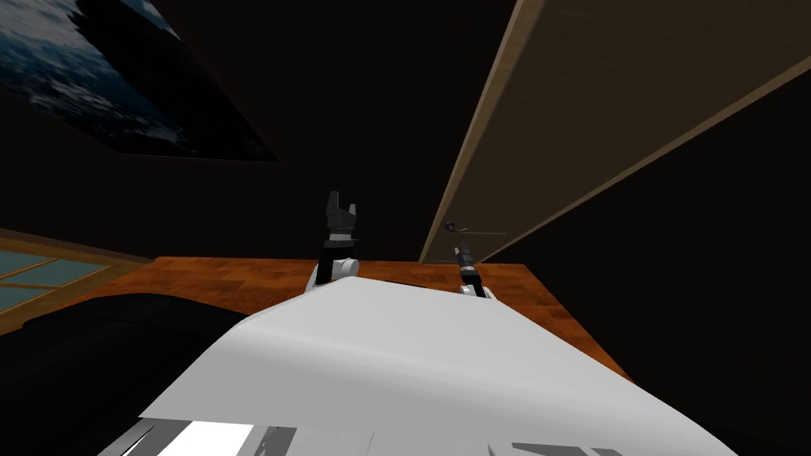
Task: Pull the door open
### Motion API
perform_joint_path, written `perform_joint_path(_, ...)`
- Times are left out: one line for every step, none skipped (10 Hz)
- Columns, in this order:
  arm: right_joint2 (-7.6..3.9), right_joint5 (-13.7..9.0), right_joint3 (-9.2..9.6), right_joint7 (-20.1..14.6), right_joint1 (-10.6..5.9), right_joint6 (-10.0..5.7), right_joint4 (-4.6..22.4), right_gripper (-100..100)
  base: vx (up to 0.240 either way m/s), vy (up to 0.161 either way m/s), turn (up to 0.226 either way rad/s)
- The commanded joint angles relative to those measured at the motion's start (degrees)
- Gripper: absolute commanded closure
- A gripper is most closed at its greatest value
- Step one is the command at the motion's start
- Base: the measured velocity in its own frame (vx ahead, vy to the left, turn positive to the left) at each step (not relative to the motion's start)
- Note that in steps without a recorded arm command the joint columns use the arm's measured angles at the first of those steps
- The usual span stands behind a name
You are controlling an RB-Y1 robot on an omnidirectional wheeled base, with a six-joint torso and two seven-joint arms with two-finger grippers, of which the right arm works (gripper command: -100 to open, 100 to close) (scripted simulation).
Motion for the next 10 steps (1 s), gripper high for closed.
perform_joint_path(-0.43, -0.2, -0.01, -0.4, -0.53, -0.41, 2.1, -100, 0.015, -0.054, 0.064)
perform_joint_path(-1.09, -0.4, -0.01, -1.0, -1.26, -0.64, 4.4, -100, 0.014, -0.046, 0.134)
perform_joint_path(-1.71, -0.6, 0.00, -1.6, -1.94, -0.86, 6.4, -100, 0.019, -0.075, 0.179)
perform_joint_path(-1.71, -0.6, 0.00, -1.6, -1.94, -0.86, 6.4, -100, 0.014, -0.067, 0.046)
perform_joint_path(-2.23, -0.8, 0.00, -2.1, -2.52, -1.05, 8.2, -100, 0.018, -0.052, 0.071)
perform_joint_path(-2.75, -1.0, 0.00, -2.6, -3.09, -1.23, 9.5, -100, 0.022, -0.069, 0.140)
perform_joint_path(-3.12, -1.2, 0.00, -2.9, -3.49, -1.36, 11.2, -100, 0.023, -0.086, 0.128)
perform_joint_path(-3.48, -1.3, 0.00, -3.2, -3.89, -1.49, 12.4, -100, 0.019, -0.077, 0.095)
perform_joint_path(-3.97, -1.5, 0.00, -3.7, -4.43, -1.66, 14.1, -100, 0.009, -0.072, 0.152)
perform_joint_path(-3.59, -1.4, 0.03, -3.3, -4.48, -1.95, 13.8, -100, 0.004, -0.037, 0.037)
